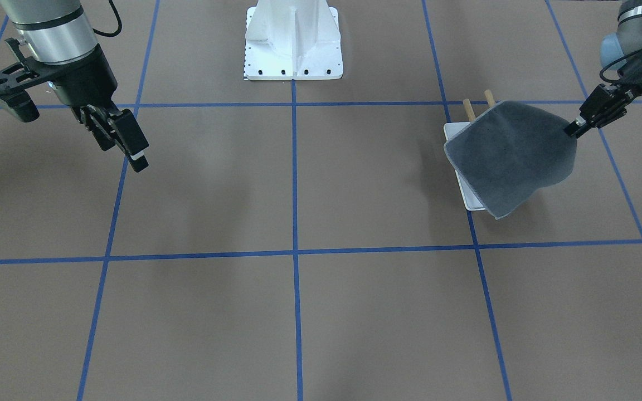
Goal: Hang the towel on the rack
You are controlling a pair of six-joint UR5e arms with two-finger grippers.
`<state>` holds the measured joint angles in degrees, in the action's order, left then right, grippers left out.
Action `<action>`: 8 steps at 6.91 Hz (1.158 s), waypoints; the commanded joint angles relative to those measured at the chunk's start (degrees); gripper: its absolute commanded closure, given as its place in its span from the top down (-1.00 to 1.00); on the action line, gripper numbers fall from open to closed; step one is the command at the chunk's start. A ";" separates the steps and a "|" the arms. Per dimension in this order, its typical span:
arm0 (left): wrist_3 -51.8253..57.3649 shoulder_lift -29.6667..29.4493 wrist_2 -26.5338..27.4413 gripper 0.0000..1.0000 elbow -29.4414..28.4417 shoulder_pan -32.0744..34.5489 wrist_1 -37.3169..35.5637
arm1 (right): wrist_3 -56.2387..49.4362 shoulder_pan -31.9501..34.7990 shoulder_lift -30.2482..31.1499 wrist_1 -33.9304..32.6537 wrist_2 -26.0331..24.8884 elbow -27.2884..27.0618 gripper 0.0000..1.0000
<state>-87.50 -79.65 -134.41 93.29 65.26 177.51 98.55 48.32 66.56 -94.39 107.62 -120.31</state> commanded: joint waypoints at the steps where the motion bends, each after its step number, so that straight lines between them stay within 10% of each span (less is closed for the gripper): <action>1: -0.04 0.19 0.38 0.96 -0.47 1.69 0.03 | -1.51 0.55 0.76 -0.01 0.14 -0.10 1.00; 4: 13.04 -0.95 0.47 0.96 -4.68 10.21 -5.55 | -17.53 4.84 6.28 -0.10 2.41 0.43 1.00; 8: 64.53 -1.82 13.45 0.96 -4.61 15.31 -34.54 | -56.08 25.45 12.80 -0.10 24.25 10.41 1.00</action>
<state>-37.20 -81.27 -124.34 88.64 78.84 150.73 54.68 67.35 77.94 -94.48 125.56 -113.99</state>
